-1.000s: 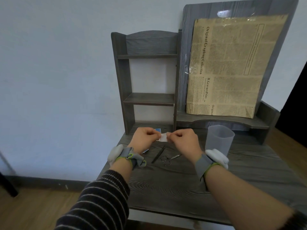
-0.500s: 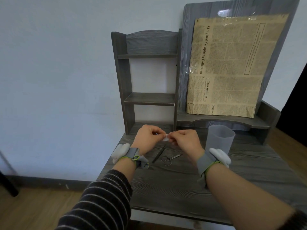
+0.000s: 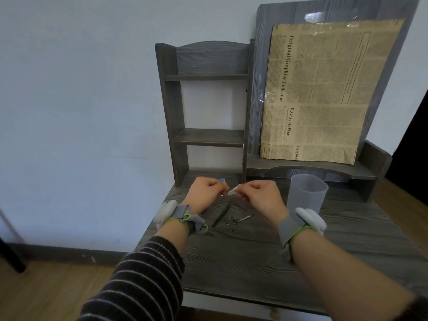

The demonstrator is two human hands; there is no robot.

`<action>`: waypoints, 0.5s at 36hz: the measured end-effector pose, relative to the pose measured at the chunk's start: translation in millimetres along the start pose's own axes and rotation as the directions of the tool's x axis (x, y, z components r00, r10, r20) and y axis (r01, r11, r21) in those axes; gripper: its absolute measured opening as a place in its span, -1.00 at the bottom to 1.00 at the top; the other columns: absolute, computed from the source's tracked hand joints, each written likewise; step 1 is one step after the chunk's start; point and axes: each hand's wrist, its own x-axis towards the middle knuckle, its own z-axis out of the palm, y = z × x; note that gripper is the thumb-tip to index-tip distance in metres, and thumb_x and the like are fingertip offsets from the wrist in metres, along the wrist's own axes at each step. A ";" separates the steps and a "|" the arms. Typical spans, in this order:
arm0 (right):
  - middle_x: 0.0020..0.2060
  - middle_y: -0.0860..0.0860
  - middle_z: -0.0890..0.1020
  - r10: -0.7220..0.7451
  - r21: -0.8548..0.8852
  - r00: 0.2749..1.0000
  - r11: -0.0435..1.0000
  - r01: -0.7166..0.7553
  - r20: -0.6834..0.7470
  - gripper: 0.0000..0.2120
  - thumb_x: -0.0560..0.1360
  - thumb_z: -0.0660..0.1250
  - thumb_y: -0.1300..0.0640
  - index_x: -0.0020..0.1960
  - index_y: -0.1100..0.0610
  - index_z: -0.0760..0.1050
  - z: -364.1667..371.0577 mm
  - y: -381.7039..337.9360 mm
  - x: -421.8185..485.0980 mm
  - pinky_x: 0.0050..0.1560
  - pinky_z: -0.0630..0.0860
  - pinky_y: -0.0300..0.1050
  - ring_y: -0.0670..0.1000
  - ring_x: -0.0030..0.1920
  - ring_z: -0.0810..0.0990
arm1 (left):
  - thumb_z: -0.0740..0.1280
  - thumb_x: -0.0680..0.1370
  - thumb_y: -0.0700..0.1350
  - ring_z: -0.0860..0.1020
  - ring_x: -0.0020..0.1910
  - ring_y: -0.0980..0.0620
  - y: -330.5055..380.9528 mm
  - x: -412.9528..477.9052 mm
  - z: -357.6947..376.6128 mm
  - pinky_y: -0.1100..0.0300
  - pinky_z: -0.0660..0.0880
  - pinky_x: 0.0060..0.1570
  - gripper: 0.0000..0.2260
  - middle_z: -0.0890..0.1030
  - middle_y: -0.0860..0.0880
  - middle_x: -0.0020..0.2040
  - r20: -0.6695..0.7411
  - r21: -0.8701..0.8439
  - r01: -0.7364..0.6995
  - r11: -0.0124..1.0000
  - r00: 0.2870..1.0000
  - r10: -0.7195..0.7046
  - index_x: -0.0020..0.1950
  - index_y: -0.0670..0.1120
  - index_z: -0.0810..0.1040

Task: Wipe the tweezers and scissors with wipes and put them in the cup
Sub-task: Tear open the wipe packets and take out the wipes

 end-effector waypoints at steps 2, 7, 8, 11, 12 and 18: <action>-0.27 0.24 0.67 -0.019 -0.022 1.000 1.000 0.020 0.020 -0.89 0.38 0.39 0.24 -0.30 0.22 0.65 -1.5 -1.0 -1.3 -0.10 0.51 -0.08 0.00 -0.28 0.54 | 0.38 0.48 -0.05 0.51 -0.29 0.06 -1.4 -0.1 0.6 0.05 0.48 -0.10 -0.78 0.63 -0.15 -0.27 0.032 0.029 0.006 1.000 0.999 -0.007 -0.21 -0.20 0.69; -0.30 0.10 0.68 -0.052 -0.071 0.997 0.996 0.056 0.059 -0.91 0.39 0.40 0.20 -0.26 0.15 0.66 -3.6 -1.2 -2.6 -0.07 0.53 -0.09 -0.07 -0.27 0.55 | 0.44 0.41 -0.13 0.61 -0.08 0.07 -3.1 -0.6 3.2 0.08 0.52 0.15 -0.92 0.70 -0.06 -0.17 0.038 0.041 -0.019 0.999 0.999 0.017 -0.17 -0.11 0.71; -0.32 0.08 0.67 -0.054 -0.076 0.997 0.995 0.059 0.061 -0.91 0.39 0.40 0.20 -0.27 0.13 0.67 -3.5 -0.7 -2.3 -0.08 0.52 -0.10 -0.08 -0.28 0.55 | 0.44 0.41 -0.14 0.60 -0.09 0.09 -2.7 -0.7 3.6 0.08 0.52 0.16 -0.92 0.69 -0.04 -0.18 0.032 0.047 -0.027 0.999 0.999 0.026 -0.17 -0.12 0.71; -0.33 0.06 0.67 -0.055 -0.086 0.996 0.994 0.061 0.067 -0.92 0.38 0.42 0.20 -0.27 0.12 0.67 -3.1 0.1 -1.3 -0.10 0.51 -0.13 -0.08 -0.29 0.55 | 0.43 0.42 -0.15 0.60 -0.08 0.09 1.3 -2.6 3.8 0.07 0.52 0.15 -0.92 0.69 -0.02 -0.18 0.023 0.058 -0.056 0.997 0.998 0.055 -0.17 -0.13 0.71; -0.33 0.07 0.67 -0.057 -0.090 0.996 0.994 0.064 0.071 -0.92 0.38 0.42 0.20 -0.26 0.12 0.67 -3.2 0.2 -0.9 -0.10 0.51 -0.14 -0.08 -0.29 0.55 | 0.42 0.42 -0.15 0.61 -0.07 0.08 2.4 -3.1 3.4 0.07 0.52 0.16 -0.91 0.69 -0.02 -0.18 0.016 0.053 -0.064 0.997 0.998 0.064 -0.17 -0.12 0.71; -0.31 0.07 0.69 -0.077 -0.127 0.993 0.988 0.088 0.088 -0.92 0.39 0.41 0.19 -0.25 0.09 0.68 -3.5 2.2 -0.8 -0.10 0.53 -0.15 -0.08 -0.26 0.58 | 0.43 0.42 -0.07 0.63 -0.08 0.04 4.2 -1.7 2.2 0.02 0.54 0.12 -0.88 0.70 -0.03 -0.21 0.016 0.092 -0.078 0.993 0.997 0.077 -0.20 -0.10 0.71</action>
